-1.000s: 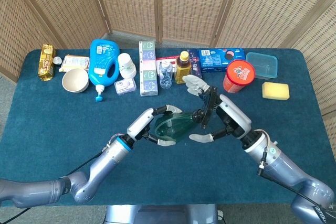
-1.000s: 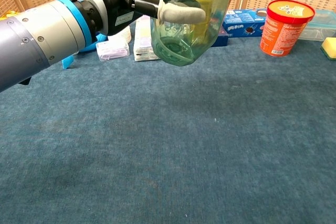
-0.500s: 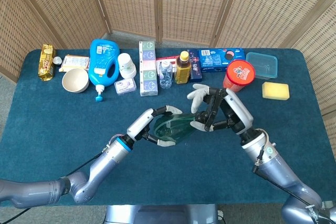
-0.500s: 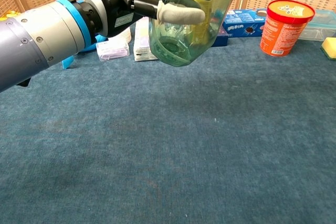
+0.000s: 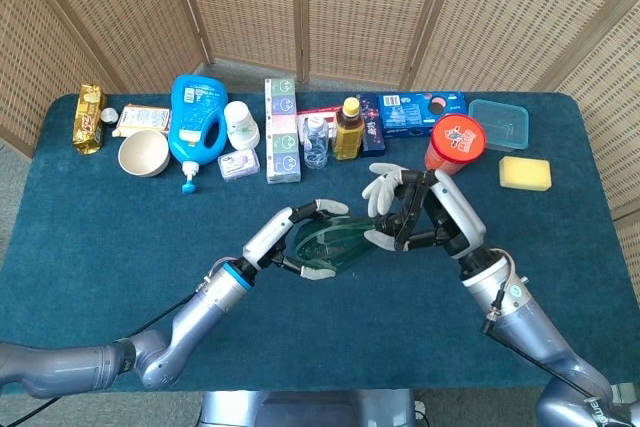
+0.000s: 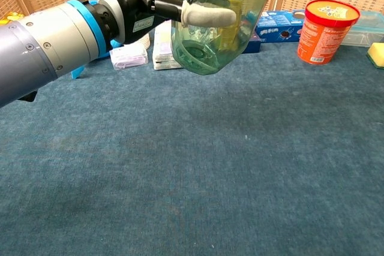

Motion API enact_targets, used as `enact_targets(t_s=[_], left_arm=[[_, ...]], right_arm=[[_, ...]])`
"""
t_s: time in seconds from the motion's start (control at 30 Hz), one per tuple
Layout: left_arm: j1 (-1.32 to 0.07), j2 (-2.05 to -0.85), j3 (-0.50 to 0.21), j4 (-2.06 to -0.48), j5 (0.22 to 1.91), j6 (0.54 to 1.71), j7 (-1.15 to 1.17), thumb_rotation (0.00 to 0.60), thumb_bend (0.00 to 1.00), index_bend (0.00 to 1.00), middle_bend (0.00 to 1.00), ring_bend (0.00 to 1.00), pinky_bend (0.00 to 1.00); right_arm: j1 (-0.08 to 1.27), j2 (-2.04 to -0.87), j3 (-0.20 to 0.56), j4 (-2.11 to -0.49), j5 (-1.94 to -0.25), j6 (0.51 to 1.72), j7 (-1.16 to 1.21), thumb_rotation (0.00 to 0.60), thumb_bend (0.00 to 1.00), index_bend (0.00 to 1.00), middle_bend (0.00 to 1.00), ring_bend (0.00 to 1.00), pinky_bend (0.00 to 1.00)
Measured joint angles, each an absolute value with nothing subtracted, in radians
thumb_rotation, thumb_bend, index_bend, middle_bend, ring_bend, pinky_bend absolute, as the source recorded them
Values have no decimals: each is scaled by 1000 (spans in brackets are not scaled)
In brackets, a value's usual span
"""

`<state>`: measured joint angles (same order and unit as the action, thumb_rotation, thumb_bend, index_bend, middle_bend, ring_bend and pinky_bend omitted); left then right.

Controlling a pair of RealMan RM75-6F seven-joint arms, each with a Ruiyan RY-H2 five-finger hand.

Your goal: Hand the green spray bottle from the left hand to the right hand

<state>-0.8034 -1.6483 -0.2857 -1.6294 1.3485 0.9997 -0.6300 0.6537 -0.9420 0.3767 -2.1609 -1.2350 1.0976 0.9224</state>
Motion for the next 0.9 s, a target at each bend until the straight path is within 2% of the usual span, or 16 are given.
enact_targets(t_s=[0.03,0.1,0.2,0.73,0.9], left_arm=[[-804,-1647,-284,-1629,1350,997,-629,600,0,10,19,17,196],[-808,-1641,-279,-1628,1356,984,-628,600,0,0,0,0,101],[-818,-1624,-270,-1628,1375,954,-647,600,0,0,0,0,43],[-805,-1576,-244,-1639,1453,1001,-718,600,0,0,0,0,23],[-767,-1515,-224,-1655,1488,1058,-708,600,0,0,0,0,16]], right_arm=[[652,-942,378,-2162,-1234,1098,920,600,403,696,772,422,180],[650,-941,381,-2164,-1231,1097,914,600,404,697,774,422,180],[645,-941,387,-2167,-1229,1091,906,600,404,698,774,423,180],[621,-934,409,-2171,-1221,1070,872,600,411,701,774,422,179],[612,-931,406,-2165,-1223,1064,850,600,412,701,775,423,179]])
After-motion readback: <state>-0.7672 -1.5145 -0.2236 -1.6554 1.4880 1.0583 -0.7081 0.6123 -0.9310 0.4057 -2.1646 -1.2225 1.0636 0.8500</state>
